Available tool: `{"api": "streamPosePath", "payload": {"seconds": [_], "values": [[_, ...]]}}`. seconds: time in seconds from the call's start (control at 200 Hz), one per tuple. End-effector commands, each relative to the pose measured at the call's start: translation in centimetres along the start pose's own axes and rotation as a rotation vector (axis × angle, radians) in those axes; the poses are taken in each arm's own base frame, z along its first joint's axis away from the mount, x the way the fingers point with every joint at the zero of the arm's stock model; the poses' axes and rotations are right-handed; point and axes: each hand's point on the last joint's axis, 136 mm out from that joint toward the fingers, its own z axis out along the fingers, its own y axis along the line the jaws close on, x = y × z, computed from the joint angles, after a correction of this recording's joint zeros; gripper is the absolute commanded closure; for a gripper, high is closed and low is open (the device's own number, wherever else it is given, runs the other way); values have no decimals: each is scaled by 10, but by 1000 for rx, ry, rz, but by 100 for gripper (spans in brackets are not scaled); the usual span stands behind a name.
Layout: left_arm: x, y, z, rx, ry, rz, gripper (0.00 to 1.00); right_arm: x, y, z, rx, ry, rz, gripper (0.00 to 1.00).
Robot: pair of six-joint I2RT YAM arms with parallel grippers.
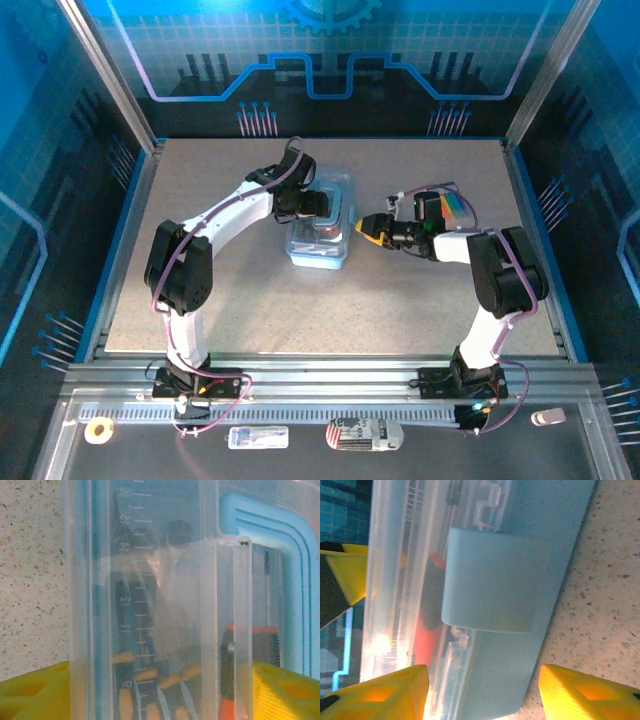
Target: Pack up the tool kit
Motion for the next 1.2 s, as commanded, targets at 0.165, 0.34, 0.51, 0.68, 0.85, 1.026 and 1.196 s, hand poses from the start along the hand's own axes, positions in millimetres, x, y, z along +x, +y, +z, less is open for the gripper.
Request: {"api": "streamPosePath", "payload": {"seconds": [0.165, 0.34, 0.51, 0.68, 0.85, 1.026, 1.196], "values": [[96, 48, 53, -146, 345, -27, 60, -22, -6, -1, 34, -38, 9, 50], [97, 48, 54, -143, 345, -28, 60, -36, -3, 6, 24, -38, 3, 51], [96, 46, 54, -137, 345, -28, 60, -34, -14, 14, 67, -13, 9, 49], [95, 45, 55, -135, 344, -30, 60, -29, -19, 23, 83, 25, 2, 47], [96, 46, 55, -135, 348, -29, 60, -25, -19, 30, 68, 37, 4, 47], [97, 45, 57, -133, 351, -32, 60, -26, -15, 32, 54, 31, 3, 47], [97, 44, 57, -132, 352, -29, 60, -27, 1, 29, -2, 9, 10, 53]]}}
